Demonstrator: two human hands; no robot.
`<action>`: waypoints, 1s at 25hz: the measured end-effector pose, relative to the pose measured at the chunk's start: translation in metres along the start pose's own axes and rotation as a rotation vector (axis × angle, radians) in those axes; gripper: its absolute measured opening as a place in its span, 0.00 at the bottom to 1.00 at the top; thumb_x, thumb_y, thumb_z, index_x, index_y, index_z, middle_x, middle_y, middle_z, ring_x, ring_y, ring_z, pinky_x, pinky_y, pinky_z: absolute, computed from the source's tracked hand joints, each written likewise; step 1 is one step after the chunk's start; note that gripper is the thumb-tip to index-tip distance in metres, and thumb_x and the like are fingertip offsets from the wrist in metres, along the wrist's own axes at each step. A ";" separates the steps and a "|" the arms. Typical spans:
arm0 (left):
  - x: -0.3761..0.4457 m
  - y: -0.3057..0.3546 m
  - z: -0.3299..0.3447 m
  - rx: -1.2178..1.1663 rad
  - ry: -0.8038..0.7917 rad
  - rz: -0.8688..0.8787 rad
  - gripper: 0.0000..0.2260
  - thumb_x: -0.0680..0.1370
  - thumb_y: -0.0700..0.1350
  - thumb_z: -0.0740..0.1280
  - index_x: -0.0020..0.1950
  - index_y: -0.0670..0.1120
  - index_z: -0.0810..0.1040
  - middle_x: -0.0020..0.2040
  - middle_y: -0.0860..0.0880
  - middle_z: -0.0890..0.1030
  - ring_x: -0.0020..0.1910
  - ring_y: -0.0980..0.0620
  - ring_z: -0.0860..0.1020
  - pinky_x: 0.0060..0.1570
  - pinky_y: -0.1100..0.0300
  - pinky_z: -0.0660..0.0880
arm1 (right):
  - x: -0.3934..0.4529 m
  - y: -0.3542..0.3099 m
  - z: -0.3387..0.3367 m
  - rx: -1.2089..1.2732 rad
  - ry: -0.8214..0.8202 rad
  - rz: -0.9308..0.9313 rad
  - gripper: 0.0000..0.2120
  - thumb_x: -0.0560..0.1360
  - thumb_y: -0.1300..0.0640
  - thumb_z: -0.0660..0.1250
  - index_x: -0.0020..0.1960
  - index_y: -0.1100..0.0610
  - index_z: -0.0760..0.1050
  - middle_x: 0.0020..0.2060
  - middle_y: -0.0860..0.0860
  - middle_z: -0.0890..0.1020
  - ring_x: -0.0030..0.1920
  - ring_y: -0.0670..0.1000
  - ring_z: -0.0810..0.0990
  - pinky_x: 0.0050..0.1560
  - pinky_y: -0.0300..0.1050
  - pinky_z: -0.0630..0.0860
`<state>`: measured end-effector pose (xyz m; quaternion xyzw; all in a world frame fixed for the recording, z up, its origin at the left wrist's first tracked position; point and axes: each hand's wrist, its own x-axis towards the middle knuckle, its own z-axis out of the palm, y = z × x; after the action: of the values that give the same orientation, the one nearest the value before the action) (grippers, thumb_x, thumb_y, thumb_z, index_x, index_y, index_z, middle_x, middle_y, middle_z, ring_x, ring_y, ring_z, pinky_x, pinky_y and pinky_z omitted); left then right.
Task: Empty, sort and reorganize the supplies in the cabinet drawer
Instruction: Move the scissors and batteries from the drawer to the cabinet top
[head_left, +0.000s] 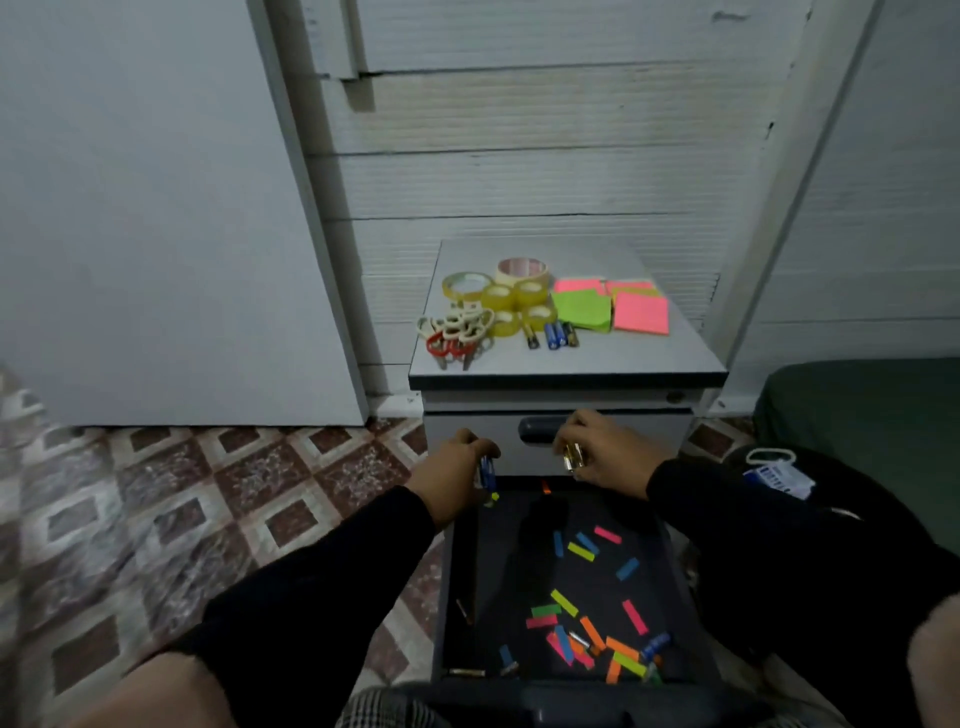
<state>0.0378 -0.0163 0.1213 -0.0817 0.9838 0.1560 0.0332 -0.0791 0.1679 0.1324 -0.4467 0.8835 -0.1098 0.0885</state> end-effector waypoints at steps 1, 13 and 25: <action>0.002 -0.001 -0.006 0.001 0.009 0.006 0.23 0.74 0.43 0.71 0.68 0.47 0.70 0.65 0.44 0.68 0.57 0.43 0.75 0.58 0.55 0.72 | 0.006 -0.002 -0.009 -0.002 0.010 -0.005 0.16 0.73 0.60 0.68 0.60 0.53 0.73 0.58 0.52 0.69 0.56 0.55 0.74 0.54 0.45 0.72; 0.029 -0.019 -0.031 -0.045 0.046 0.074 0.24 0.74 0.45 0.70 0.68 0.49 0.69 0.66 0.49 0.68 0.56 0.48 0.76 0.51 0.64 0.70 | 0.113 -0.019 -0.072 -0.011 0.049 -0.012 0.25 0.71 0.64 0.69 0.66 0.56 0.67 0.62 0.55 0.74 0.58 0.55 0.74 0.51 0.40 0.68; 0.043 -0.040 -0.021 -0.092 0.041 0.062 0.24 0.74 0.45 0.71 0.68 0.49 0.69 0.66 0.48 0.67 0.56 0.47 0.76 0.55 0.62 0.71 | 0.155 -0.014 -0.065 -0.072 0.149 0.077 0.29 0.69 0.65 0.72 0.67 0.57 0.67 0.64 0.56 0.70 0.60 0.58 0.73 0.54 0.46 0.70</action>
<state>0.0017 -0.0666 0.1257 -0.0560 0.9781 0.2003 0.0042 -0.1752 0.0417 0.1895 -0.4058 0.9076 -0.1073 0.0104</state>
